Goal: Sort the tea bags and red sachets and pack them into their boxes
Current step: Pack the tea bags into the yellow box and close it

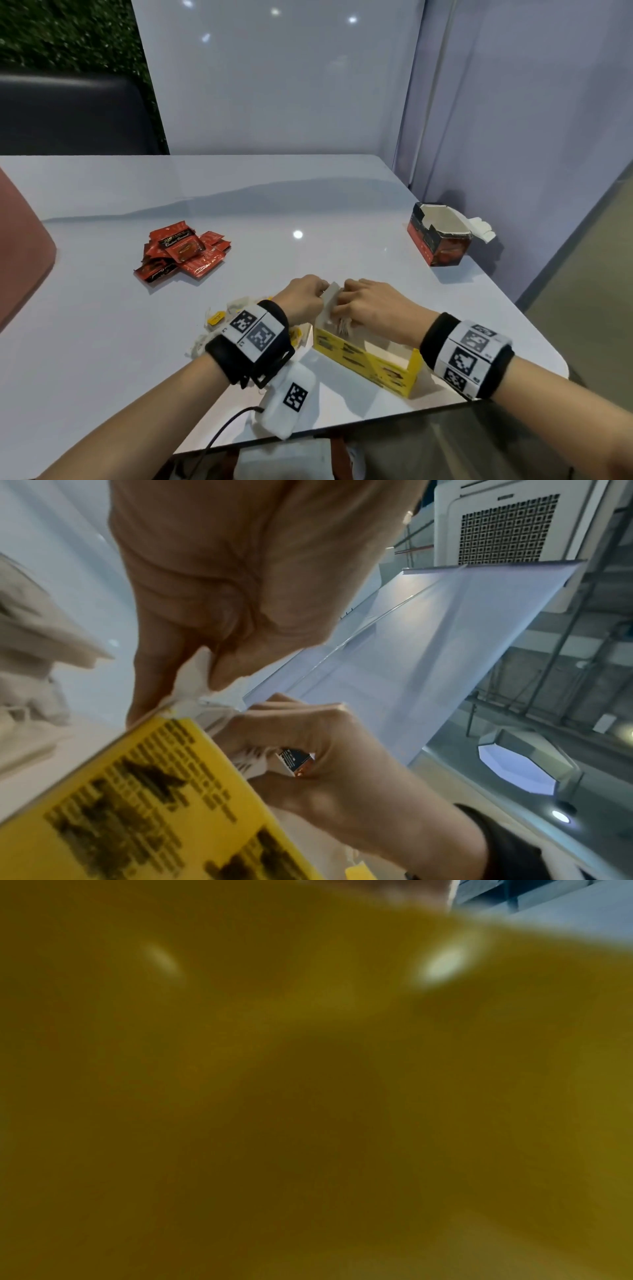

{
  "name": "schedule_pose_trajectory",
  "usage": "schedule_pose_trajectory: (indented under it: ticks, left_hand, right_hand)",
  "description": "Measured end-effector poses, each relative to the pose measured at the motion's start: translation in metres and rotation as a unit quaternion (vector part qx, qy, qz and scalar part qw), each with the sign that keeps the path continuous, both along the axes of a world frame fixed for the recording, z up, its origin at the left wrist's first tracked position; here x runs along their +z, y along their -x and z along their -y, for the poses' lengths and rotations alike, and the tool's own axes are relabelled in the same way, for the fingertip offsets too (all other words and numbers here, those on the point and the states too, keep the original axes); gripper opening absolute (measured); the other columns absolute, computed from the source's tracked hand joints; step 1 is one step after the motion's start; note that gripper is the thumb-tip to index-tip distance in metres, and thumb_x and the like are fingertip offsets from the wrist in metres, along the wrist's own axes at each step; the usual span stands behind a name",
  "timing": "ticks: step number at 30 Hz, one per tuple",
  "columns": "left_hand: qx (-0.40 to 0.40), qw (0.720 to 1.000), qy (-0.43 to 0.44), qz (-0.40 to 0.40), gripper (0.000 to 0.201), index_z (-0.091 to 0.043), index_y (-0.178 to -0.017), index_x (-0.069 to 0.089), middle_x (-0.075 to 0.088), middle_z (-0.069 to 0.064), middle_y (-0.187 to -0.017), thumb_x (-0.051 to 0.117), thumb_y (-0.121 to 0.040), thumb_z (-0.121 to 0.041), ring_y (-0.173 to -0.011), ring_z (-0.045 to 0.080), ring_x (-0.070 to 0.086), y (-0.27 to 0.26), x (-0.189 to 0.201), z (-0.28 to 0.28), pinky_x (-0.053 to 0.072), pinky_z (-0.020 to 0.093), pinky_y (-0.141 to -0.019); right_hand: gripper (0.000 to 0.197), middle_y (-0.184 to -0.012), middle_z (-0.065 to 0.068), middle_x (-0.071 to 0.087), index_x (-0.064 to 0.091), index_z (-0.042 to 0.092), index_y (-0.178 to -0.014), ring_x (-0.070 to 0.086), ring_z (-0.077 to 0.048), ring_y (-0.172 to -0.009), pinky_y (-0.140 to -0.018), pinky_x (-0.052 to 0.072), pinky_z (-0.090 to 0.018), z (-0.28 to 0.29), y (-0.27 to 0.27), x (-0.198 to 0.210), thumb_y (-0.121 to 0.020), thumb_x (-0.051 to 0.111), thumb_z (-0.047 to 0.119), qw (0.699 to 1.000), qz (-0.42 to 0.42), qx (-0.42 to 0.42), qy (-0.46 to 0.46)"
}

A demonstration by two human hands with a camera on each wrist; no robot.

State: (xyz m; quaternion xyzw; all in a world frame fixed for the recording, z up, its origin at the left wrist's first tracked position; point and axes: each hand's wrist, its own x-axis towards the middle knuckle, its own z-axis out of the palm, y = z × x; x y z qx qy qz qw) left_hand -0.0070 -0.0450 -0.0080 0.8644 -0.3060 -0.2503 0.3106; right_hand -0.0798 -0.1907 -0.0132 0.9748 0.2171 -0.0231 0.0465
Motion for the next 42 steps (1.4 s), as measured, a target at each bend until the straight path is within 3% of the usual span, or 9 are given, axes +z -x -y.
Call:
schedule_pose_trajectory:
  ticks: [4,13,16,21,26,32,34,38,42]
  left_hand:
    - [-0.004,1.000,0.001,-0.020,0.040,-0.005,-0.112,0.063,0.066,0.015,-0.109,0.037,-0.083,0.005,-0.103,0.030,0.061,-0.001,0.001,-0.001,0.051,0.043,-0.092]
    - [0.011,0.999,0.017,-0.041,0.032,-0.004,-0.111,0.064,0.067,0.016,-0.106,0.043,-0.087,0.000,-0.100,0.031,0.063,0.001,0.000,0.000,0.054,0.042,-0.088]
    - [0.022,0.998,0.023,-0.047,0.033,-0.005,-0.111,0.064,0.066,0.015,-0.109,0.041,-0.088,0.000,-0.102,0.031,0.062,0.000,0.000,-0.004,0.053,0.040,-0.089]
    - [0.023,0.998,0.023,-0.059,0.042,-0.007,-0.126,0.055,0.061,0.015,-0.122,0.037,-0.090,0.003,-0.109,0.029,0.059,0.001,-0.001,-0.004,0.052,0.038,-0.091]
    - [0.022,0.999,0.016,-0.045,0.045,-0.005,-0.129,0.053,0.060,0.016,-0.123,0.035,-0.088,0.002,-0.110,0.029,0.058,0.001,-0.001,-0.003,0.050,0.031,-0.083]
    - [0.046,0.998,0.001,-0.040,0.048,-0.004,-0.142,0.035,0.045,0.014,-0.141,0.040,-0.094,-0.007,-0.123,0.026,0.050,0.003,0.000,-0.006,0.044,0.032,-0.097]
    - [0.054,0.997,0.021,-0.055,0.051,-0.004,-0.142,0.033,0.048,0.013,-0.138,0.047,-0.095,-0.016,-0.114,0.024,0.054,0.004,0.007,-0.011,0.045,0.031,-0.094]
    - [0.055,0.995,0.073,-0.029,0.048,-0.011,-0.138,0.041,0.057,0.007,-0.131,0.053,-0.093,-0.022,-0.116,0.018,0.056,-0.006,0.030,-0.053,0.042,0.029,-0.099]
    - [0.048,0.994,0.031,0.092,0.021,-0.021,-0.109,0.062,0.068,0.000,-0.104,0.054,-0.092,-0.011,-0.097,0.012,0.064,-0.020,0.031,-0.112,0.053,0.033,-0.084]
  right_hand:
    - [0.023,-0.116,0.008,0.066,0.067,0.027,-0.106,0.053,-0.022,-0.104,-0.074,0.045,-0.033,0.001,0.002,-0.001,-0.085,0.060,0.019,0.999,-0.023,0.007,-0.034]
    - [0.044,-0.125,0.000,0.055,0.055,0.024,-0.122,0.054,-0.019,-0.109,-0.086,0.051,-0.036,-0.008,0.006,-0.014,-0.084,0.060,0.001,0.986,-0.056,-0.031,-0.153]
    - [0.050,-0.122,0.002,0.050,0.045,0.026,-0.124,0.058,-0.018,-0.099,-0.081,0.054,-0.034,-0.003,0.012,-0.015,-0.082,0.064,0.006,0.968,-0.037,-0.117,-0.219]
    - [0.040,-0.107,-0.005,0.058,0.042,0.018,-0.114,0.061,-0.025,-0.089,-0.072,0.052,-0.037,-0.005,0.021,-0.016,-0.081,0.064,0.014,0.953,-0.064,-0.224,-0.196]
    - [0.027,-0.109,-0.007,0.063,0.058,0.011,-0.111,0.060,-0.022,-0.094,-0.073,0.049,-0.028,-0.017,0.010,-0.019,-0.084,0.060,0.010,0.939,-0.073,-0.239,-0.237]
    - [0.009,-0.090,-0.004,0.061,0.056,0.012,-0.089,0.055,-0.019,-0.076,-0.052,0.036,-0.015,-0.014,0.009,-0.021,-0.085,0.054,0.004,0.942,-0.085,-0.249,-0.206]
    - [0.016,-0.089,-0.002,0.059,0.051,0.017,-0.088,0.059,-0.018,-0.074,-0.055,0.043,-0.015,-0.008,0.013,-0.013,-0.084,0.055,0.001,0.930,-0.100,-0.268,-0.231]
    - [0.019,-0.100,-0.001,0.055,0.055,0.011,-0.106,0.045,-0.011,-0.084,-0.066,0.036,-0.015,0.001,0.027,0.018,-0.087,0.061,0.009,0.948,-0.047,-0.258,-0.180]
    - [0.012,-0.088,0.009,0.054,0.057,0.019,-0.098,0.045,-0.003,-0.072,-0.063,0.035,-0.011,-0.027,0.046,0.035,-0.088,0.060,0.015,0.958,0.028,-0.192,-0.213]
